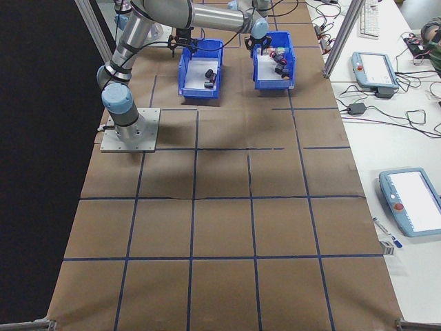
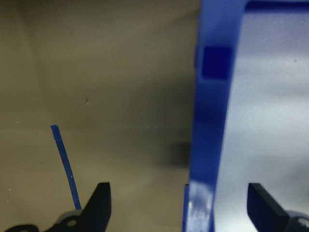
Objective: Place battery box in front
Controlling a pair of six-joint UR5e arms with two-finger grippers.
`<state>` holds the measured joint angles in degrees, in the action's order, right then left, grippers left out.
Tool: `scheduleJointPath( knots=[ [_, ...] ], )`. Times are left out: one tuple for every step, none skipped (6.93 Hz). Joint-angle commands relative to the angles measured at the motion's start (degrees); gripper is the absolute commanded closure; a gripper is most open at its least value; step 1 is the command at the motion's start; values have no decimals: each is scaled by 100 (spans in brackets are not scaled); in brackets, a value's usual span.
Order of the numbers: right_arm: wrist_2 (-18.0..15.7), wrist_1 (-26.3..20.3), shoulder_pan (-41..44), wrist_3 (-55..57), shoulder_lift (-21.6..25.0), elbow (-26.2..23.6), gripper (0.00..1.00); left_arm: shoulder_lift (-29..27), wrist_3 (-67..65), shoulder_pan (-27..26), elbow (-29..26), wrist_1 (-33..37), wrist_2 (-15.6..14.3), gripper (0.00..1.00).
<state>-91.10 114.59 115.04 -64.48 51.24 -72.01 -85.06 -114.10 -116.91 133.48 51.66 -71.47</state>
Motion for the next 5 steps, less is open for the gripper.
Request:
scheduleJointPath(
  knots=[
    [4, 11, -8, -20, 61, 47, 97, -72, -52, -51, 2, -95, -478, 13],
    [4, 11, -78, -20, 114, 64, 99, -72, -86, -112, 2, -112, -491, 47],
    [4, 11, -87, -20, 219, 108, 99, -64, -104, -156, 2, -434, -499, 74],
    [4, -59, -201, -64, 420, 204, 99, -72, -95, -174, 2, -742, -456, 100],
    [57, -173, -506, -151, 587, 214, 99, -72, -104, -183, 2, -841, -455, 100]
  ],
)
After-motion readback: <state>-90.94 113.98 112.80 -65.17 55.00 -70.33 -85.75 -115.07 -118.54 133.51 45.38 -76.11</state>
